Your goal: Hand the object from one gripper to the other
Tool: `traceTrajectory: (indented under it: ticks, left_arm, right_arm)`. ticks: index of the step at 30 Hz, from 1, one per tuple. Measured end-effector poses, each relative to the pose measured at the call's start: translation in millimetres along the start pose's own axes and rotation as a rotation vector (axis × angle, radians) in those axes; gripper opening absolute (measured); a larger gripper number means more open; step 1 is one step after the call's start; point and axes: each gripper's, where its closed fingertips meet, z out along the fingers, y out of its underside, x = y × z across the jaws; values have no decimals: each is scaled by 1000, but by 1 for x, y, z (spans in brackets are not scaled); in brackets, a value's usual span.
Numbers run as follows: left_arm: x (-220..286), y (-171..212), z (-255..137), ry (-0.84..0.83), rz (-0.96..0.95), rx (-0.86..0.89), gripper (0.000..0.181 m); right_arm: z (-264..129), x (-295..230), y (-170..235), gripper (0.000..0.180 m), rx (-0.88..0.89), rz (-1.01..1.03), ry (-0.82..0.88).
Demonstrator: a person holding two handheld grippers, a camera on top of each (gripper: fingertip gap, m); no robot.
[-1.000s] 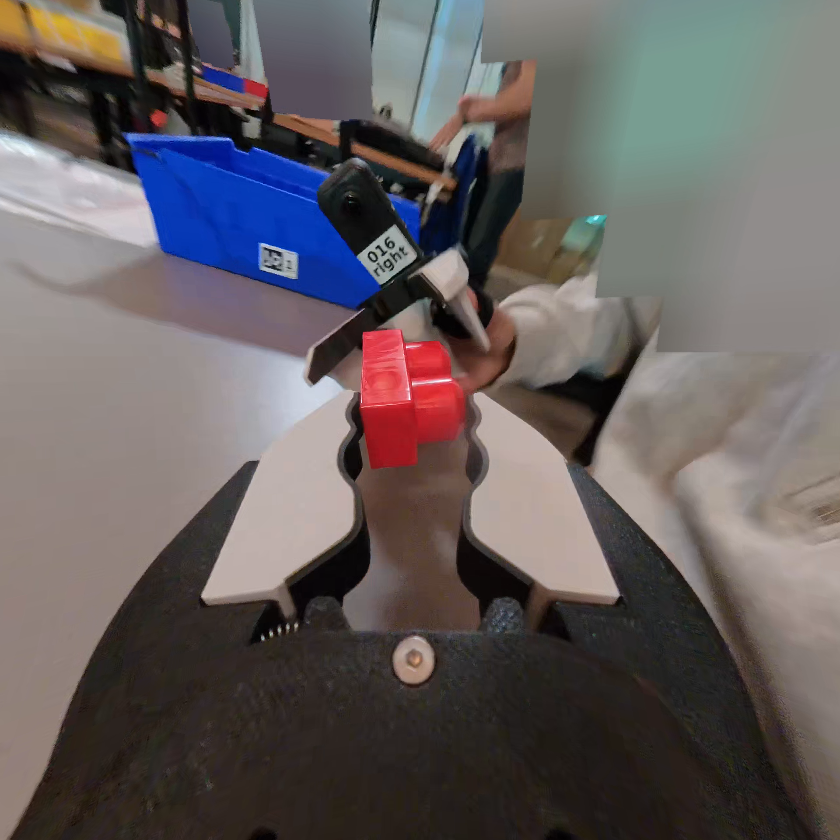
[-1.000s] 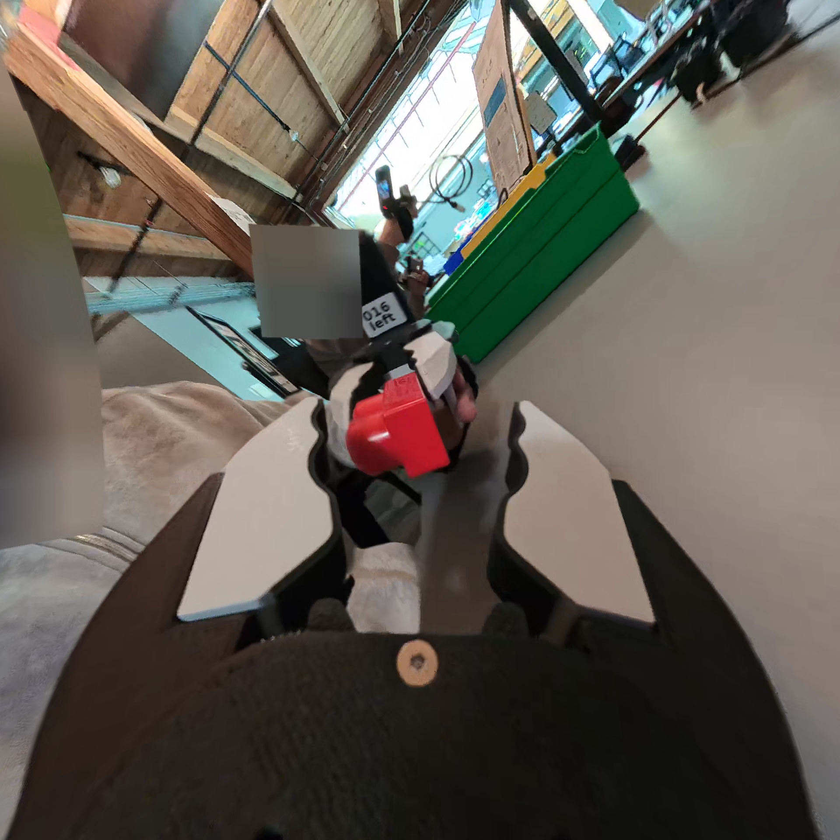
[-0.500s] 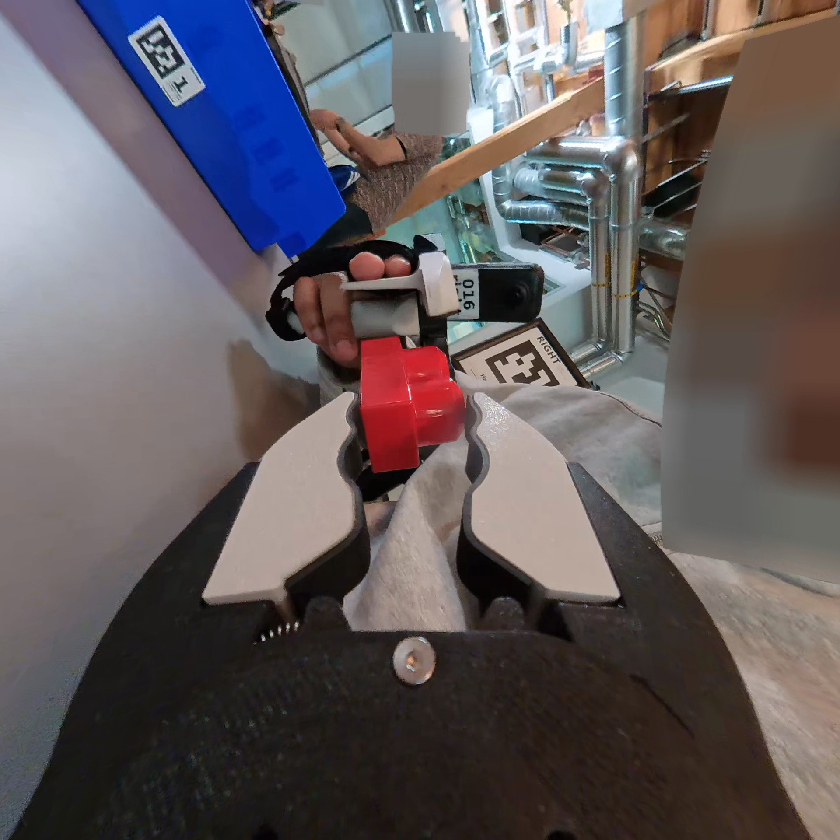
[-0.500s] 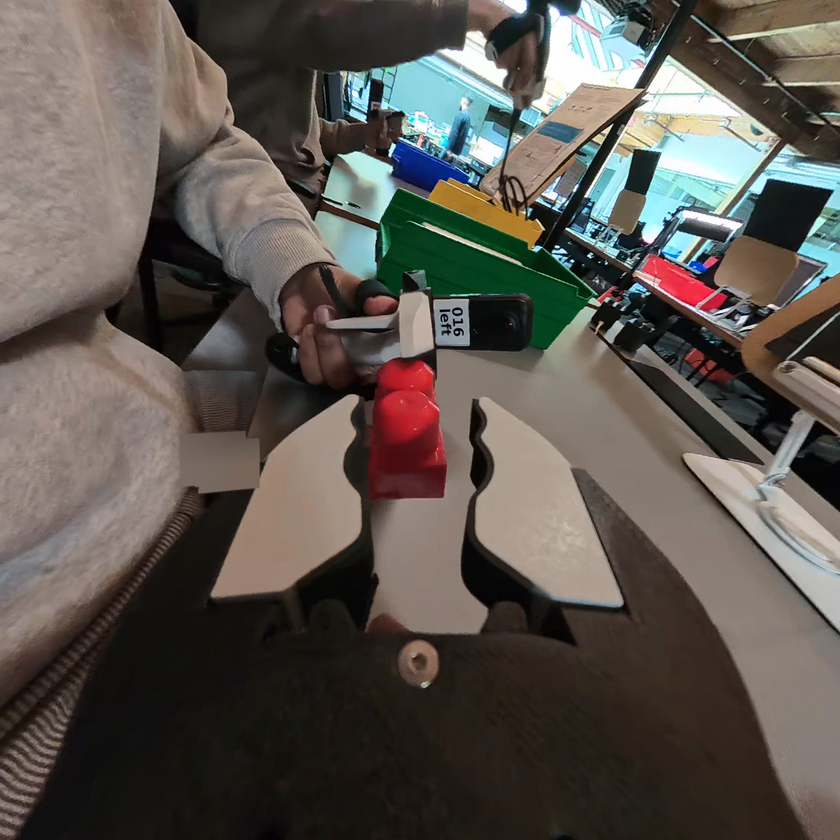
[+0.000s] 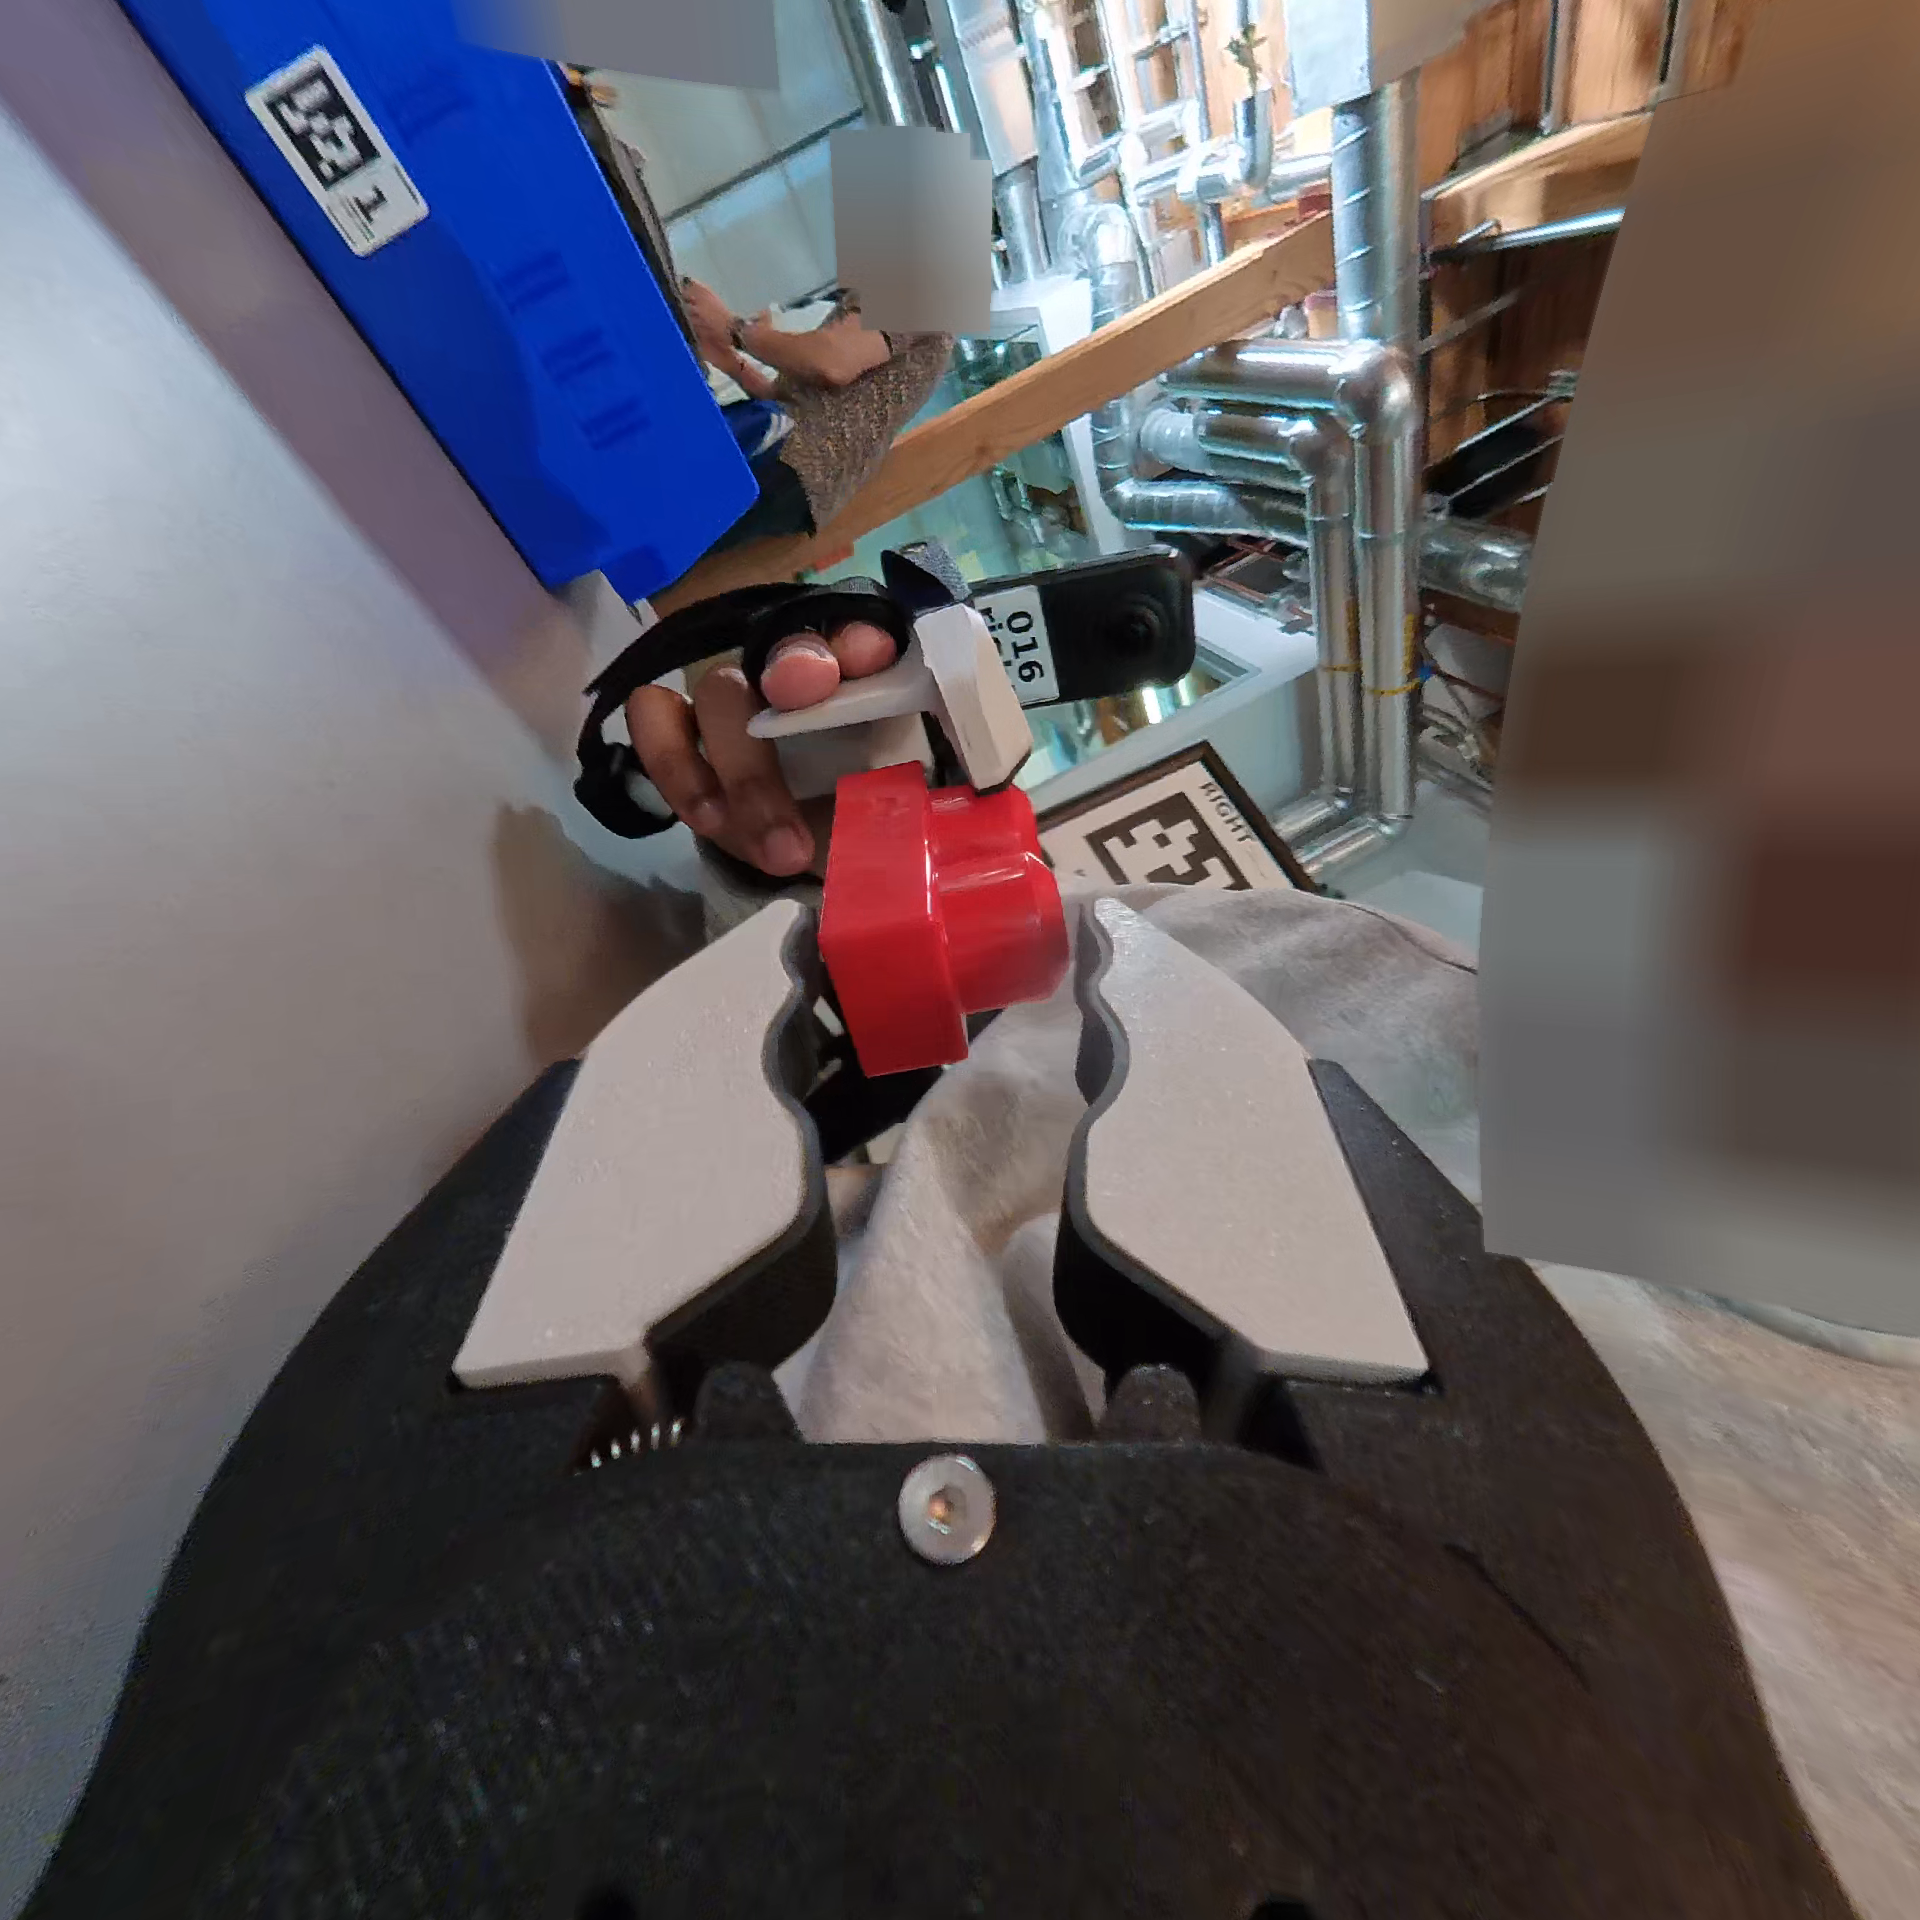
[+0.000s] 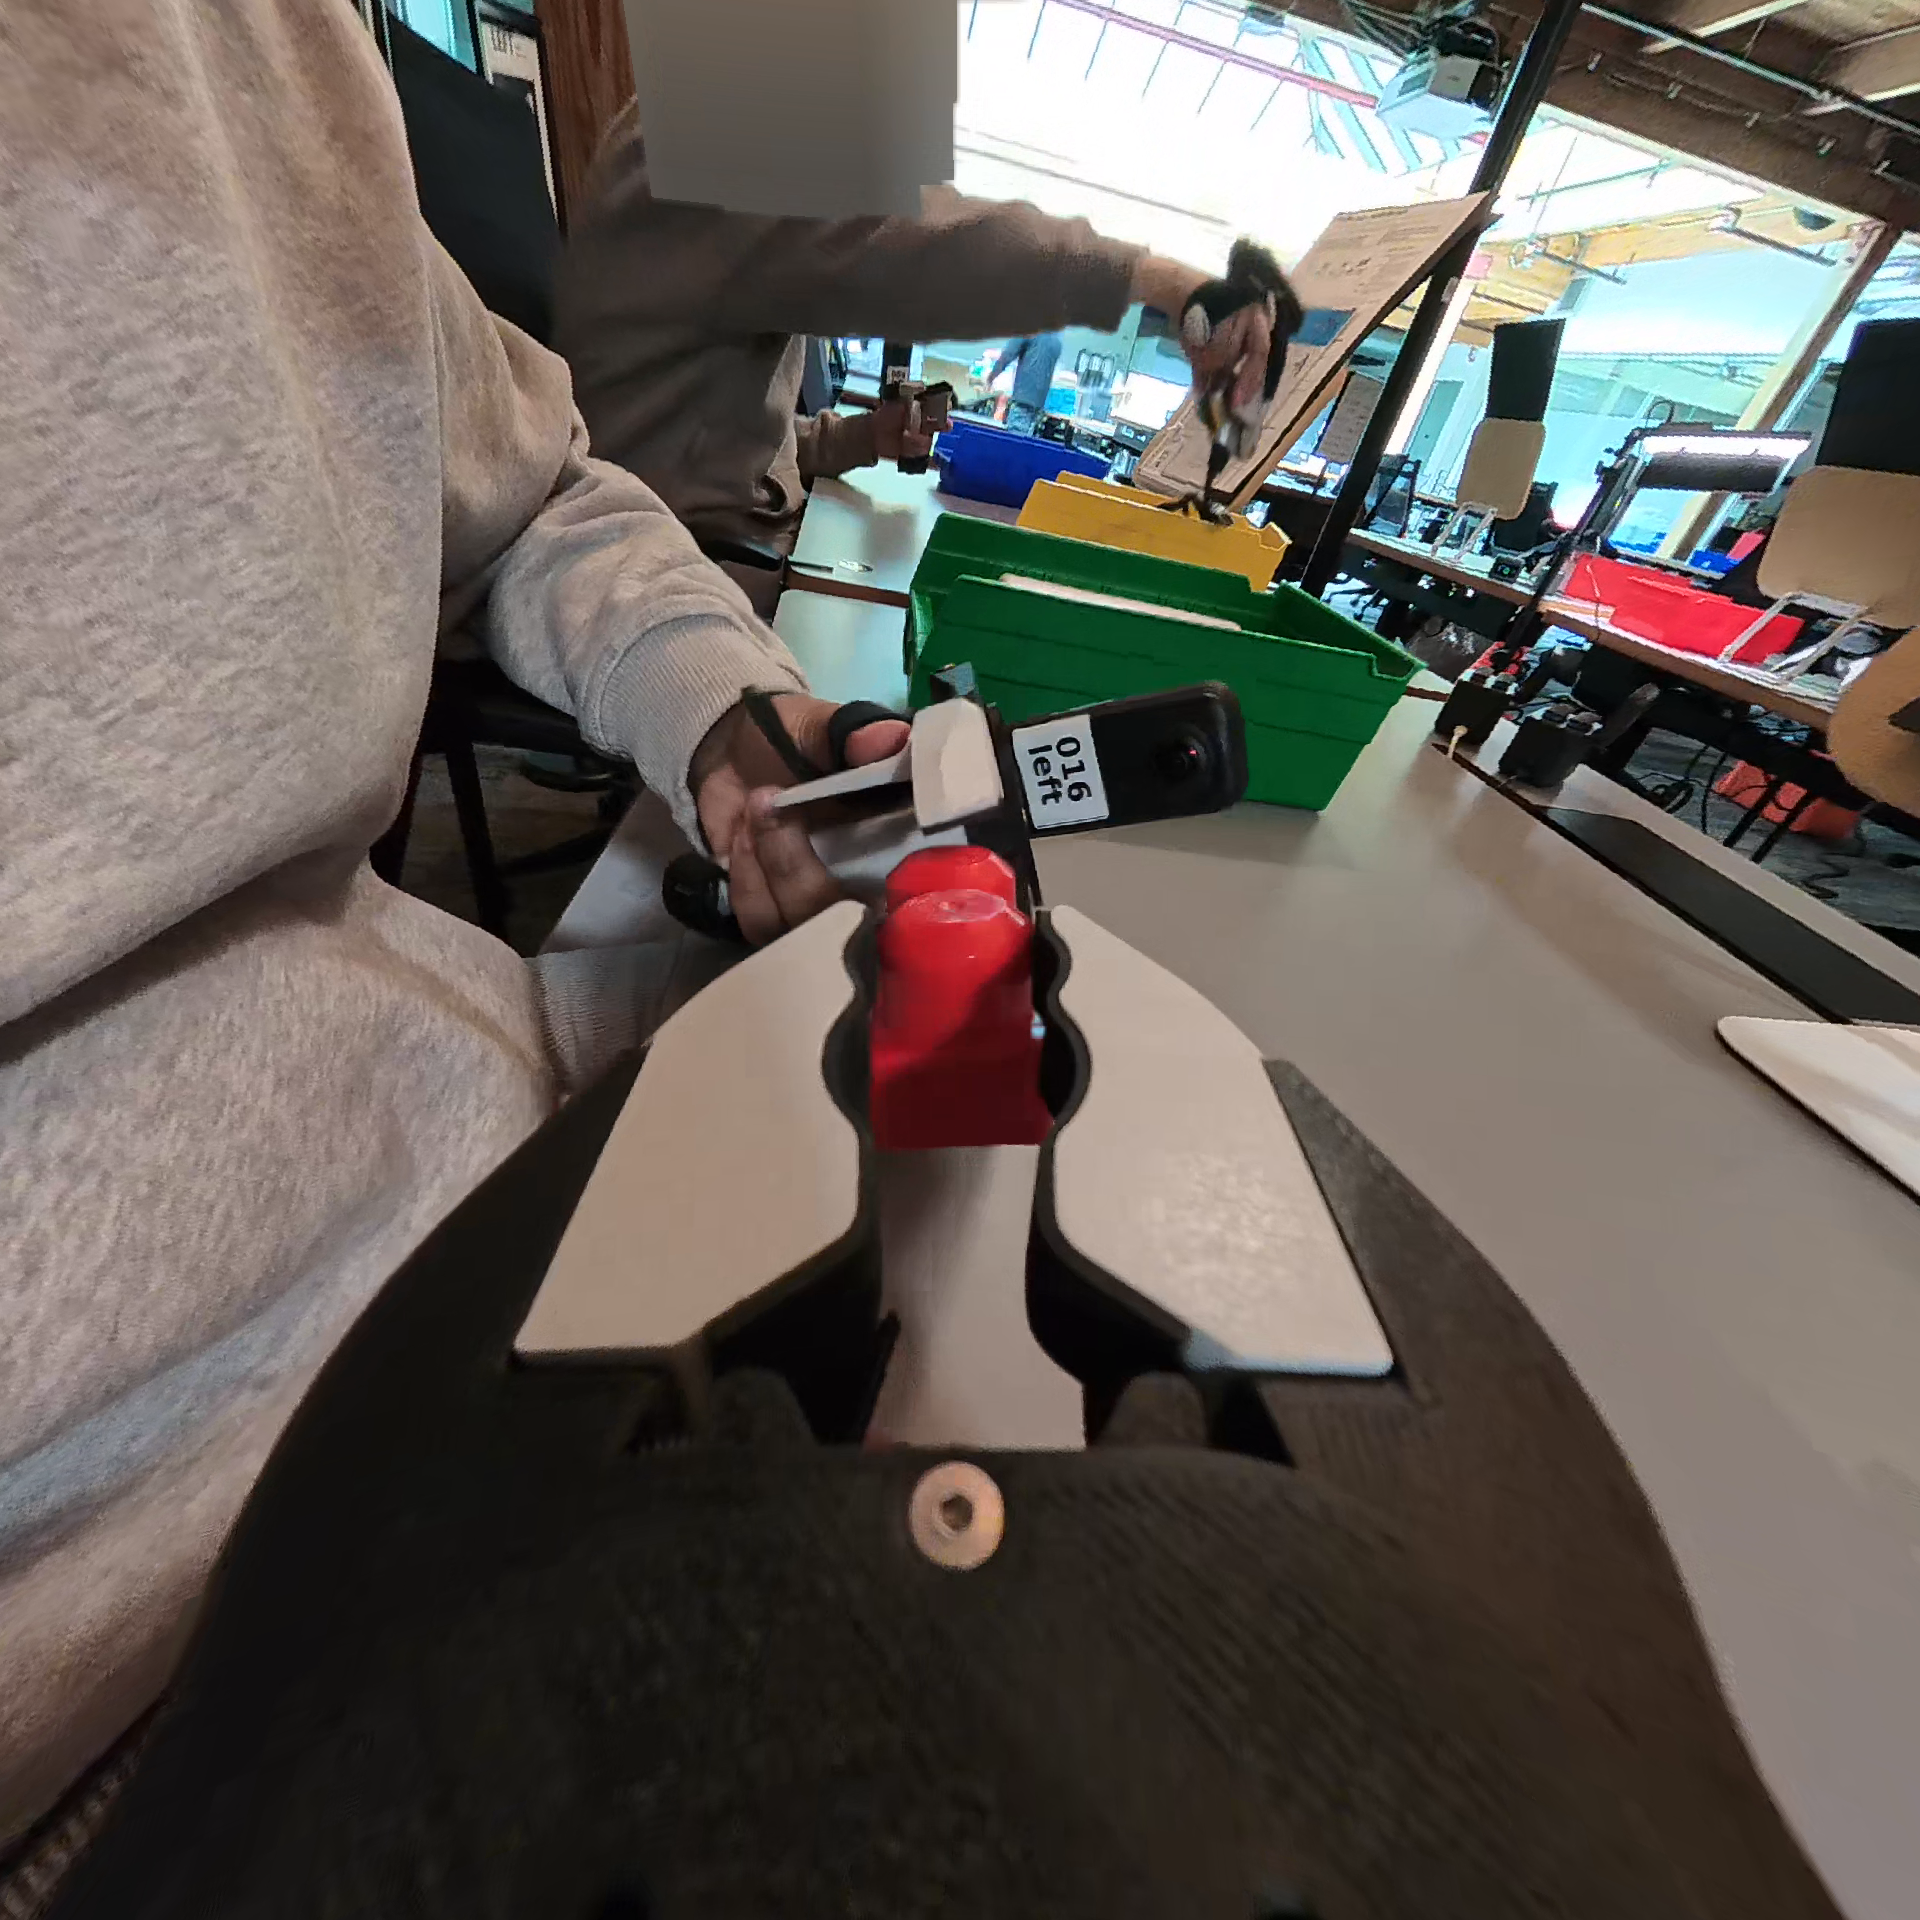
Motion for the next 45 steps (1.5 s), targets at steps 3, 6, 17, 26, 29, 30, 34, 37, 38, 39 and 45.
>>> traceTrajectory:
  ticks: [3, 6, 17, 26, 29, 30, 34, 37, 38, 39, 45]
  left_arm:
    - [-2, -6, -3, -48, 130, 28, 61]
    - [-2, -11, -6, -128, 344, 27, 69]
    - [11, -4, 0, -287, 844, -42, 43]
    - [16, -1, 1, -296, 908, -71, 28]
    - [17, -1, 1, -285, 890, -68, 28]
    - [17, -2, 1, -282, 878, -66, 28]
    - [18, -5, -1, -238, 777, -43, 28]
    - [16, -5, -2, -183, 630, -44, 29]
    - [15, -5, -3, -162, 568, -44, 29]
    - [13, -5, -3, -141, 509, -41, 28]
    - [8, -1, -3, -64, 287, -46, 29]
  right_arm:
    - [-3, 5, -7, 29, 48, 74, 8]
    - [-7, 10, -15, 29, 108, 195, -7]
    - [2, 13, -7, 29, 117, 481, -33]
    - [8, 7, -6, 29, 115, 455, -64]
    - [7, 7, -8, 43, 139, 490, -85]
    - [8, 9, -9, 55, 152, 503, -81]
    - [7, 17, -9, 96, 164, 443, -16]
    - [5, 12, -5, 94, 94, 198, 11]
    - [5, 8, 0, 89, 42, 92, 9]
    - [5, 4, 5, 82, -11, -10, 9]
    - [9, -13, 17, 63, -158, -366, 18]
